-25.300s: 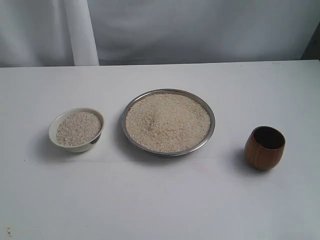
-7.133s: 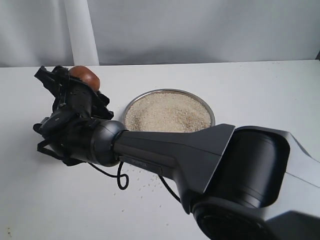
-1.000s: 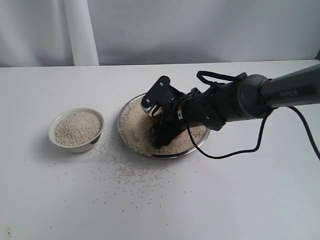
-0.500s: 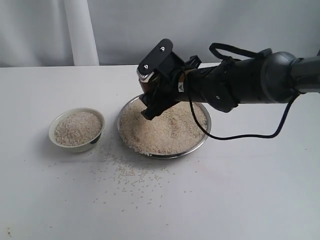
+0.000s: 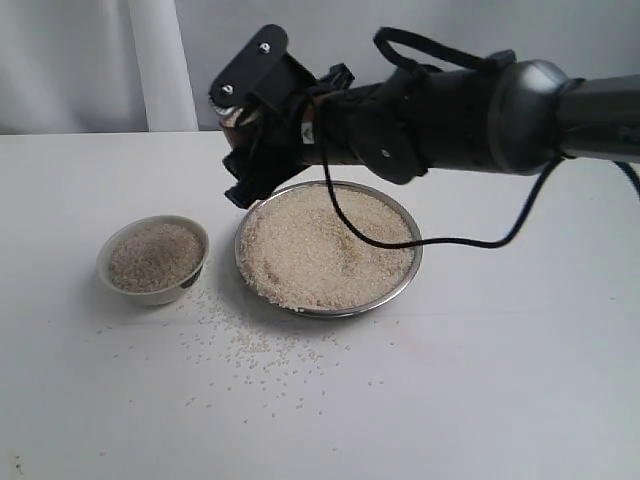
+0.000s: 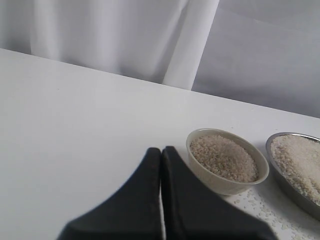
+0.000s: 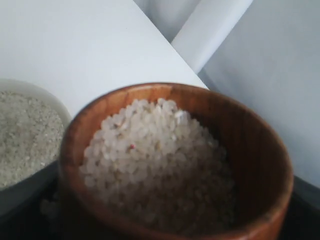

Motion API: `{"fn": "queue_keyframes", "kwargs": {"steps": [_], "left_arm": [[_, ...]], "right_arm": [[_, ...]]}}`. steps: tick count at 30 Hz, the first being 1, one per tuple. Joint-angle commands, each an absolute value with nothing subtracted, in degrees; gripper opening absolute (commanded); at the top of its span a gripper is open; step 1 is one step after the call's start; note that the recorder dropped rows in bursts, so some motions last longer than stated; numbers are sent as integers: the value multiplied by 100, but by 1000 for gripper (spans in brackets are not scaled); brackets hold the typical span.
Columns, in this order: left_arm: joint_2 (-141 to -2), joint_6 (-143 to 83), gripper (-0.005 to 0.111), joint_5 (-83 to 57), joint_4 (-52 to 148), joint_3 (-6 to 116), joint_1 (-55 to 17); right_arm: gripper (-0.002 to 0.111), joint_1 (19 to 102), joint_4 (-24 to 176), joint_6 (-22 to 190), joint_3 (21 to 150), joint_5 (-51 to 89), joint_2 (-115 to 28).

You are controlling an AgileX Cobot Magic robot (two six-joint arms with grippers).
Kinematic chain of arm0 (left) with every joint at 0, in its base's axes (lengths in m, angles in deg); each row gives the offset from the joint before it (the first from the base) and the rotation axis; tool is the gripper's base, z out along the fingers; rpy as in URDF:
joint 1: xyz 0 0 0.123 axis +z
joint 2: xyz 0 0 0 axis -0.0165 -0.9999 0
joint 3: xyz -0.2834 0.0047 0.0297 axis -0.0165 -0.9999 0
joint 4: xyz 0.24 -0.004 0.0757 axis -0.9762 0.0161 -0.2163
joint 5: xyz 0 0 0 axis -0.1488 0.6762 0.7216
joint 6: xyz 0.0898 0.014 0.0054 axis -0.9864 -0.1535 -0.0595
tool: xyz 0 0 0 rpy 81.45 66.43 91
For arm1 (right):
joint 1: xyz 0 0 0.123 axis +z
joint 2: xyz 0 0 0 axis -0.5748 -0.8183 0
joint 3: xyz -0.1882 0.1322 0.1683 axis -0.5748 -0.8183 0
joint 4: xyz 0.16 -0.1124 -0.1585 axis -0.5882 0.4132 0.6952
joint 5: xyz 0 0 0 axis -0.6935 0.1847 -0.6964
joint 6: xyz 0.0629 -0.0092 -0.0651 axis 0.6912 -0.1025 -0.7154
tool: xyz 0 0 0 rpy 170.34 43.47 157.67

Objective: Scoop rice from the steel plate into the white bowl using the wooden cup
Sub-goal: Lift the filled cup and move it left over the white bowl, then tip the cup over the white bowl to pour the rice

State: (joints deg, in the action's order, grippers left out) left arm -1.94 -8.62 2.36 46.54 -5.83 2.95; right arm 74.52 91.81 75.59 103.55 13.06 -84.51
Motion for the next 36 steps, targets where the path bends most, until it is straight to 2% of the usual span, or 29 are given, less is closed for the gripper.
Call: {"fn": "queue_keyframes", "kwargs": {"steps": [1, 8, 16, 36], "left_arm": [[-180, -840, 0, 201, 4663, -570, 268], [-180, -840, 0, 201, 4663, -570, 268], [-180, -840, 0, 201, 4663, -570, 268], [-180, -840, 0, 201, 4663, -570, 268]], "right_arm": [[0, 7727, 9488, 7443, 11412, 437, -8859], [0, 8114, 10090, 7440, 12953, -659, -9789], [0, 8464, 10660, 7386, 13984, -1252, -10567], [0, 9231, 13763, 7076, 14144, -2263, -11205]]}}
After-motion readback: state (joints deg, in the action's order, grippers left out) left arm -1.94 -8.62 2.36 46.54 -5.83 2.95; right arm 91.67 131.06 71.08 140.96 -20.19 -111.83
